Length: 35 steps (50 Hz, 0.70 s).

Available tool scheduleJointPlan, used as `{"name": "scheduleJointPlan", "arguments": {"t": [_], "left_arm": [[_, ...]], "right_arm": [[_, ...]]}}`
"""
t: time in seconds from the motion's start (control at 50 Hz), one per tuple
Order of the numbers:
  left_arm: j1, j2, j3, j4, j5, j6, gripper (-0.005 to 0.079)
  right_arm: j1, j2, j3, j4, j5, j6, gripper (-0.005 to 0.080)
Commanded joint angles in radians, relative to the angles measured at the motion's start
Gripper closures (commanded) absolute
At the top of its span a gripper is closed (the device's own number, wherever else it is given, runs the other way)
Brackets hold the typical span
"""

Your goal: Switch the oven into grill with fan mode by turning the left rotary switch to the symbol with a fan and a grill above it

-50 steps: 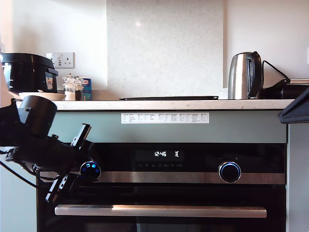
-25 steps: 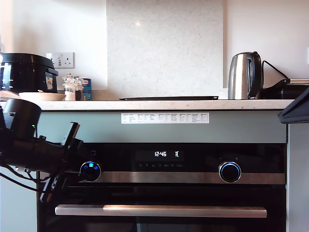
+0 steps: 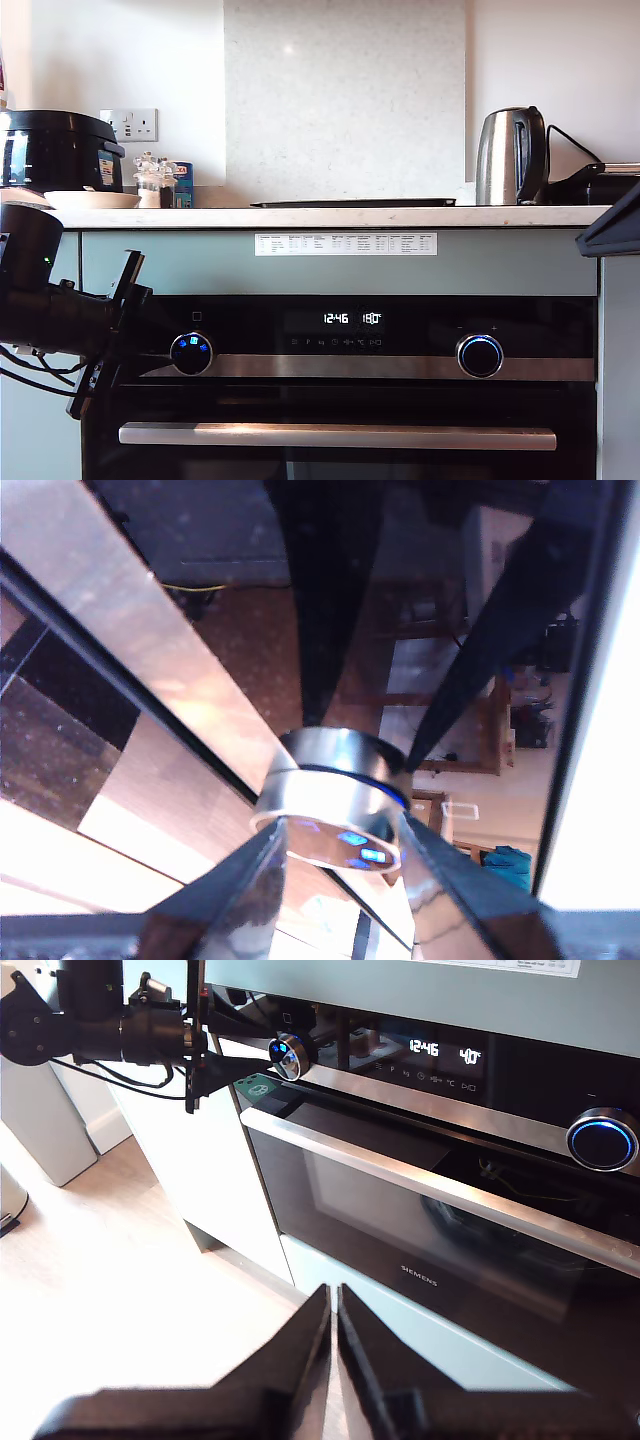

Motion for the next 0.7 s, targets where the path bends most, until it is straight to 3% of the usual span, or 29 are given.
{"name": "scheduleJointPlan", "arguments": {"t": [0.0,0.26,0.46,0.68], "left_arm": [[0.068,0.001,0.071,0.08,-0.079,0.026,0.0438],[0.071,0.001,0.071,0.125,-0.03,0.028,0.0432],[0.062,0.001,0.071,0.123,-0.005,0.09,0.0275],[0.066,0.001,0.071,0.119,0.032,0.106,0.0275]], "right_arm": [[0.004,0.006,-0.004,0.008,0.001,0.002,0.0765],[0.004,0.006,-0.004,0.008,0.001,0.002,0.0764],[0.004,0.006,-0.004,0.008,0.001,0.002,0.0765],[0.004,0.006,-0.004,0.008,0.001,0.002,0.0765]]}}
